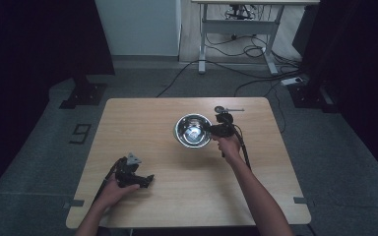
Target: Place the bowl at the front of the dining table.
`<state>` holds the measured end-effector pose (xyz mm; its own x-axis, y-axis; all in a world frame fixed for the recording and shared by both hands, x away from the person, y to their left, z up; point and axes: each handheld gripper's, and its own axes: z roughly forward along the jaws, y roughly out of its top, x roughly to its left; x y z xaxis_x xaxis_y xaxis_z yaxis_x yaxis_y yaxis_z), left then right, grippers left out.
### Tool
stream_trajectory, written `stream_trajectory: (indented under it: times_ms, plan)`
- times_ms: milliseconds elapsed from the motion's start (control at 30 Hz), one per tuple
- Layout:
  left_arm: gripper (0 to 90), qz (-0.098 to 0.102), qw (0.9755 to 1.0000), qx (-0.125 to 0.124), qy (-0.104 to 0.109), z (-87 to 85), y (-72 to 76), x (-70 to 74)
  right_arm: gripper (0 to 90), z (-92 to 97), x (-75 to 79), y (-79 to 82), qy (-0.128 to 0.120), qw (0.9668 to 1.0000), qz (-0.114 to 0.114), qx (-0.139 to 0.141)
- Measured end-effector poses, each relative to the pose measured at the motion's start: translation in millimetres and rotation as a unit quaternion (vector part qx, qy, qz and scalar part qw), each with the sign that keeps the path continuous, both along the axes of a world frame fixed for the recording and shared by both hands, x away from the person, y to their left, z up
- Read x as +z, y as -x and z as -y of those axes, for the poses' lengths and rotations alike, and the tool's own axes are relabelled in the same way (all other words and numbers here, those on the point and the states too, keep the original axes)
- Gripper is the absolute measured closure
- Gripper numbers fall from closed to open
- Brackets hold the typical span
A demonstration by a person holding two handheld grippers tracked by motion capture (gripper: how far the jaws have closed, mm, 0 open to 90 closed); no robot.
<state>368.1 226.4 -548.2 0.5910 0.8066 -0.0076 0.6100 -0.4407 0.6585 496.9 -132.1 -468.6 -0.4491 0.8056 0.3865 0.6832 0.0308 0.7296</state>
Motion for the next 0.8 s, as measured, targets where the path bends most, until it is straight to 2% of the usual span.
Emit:
stream_trajectory:
  times_ms: [800]
  plan:
    - [0.0,0.000,1.0000,0.000,0.000,0.0,0.0,0.0,86.0,-6.0,1.9,-13.9,0.008,0.9999,0.002,-0.006]
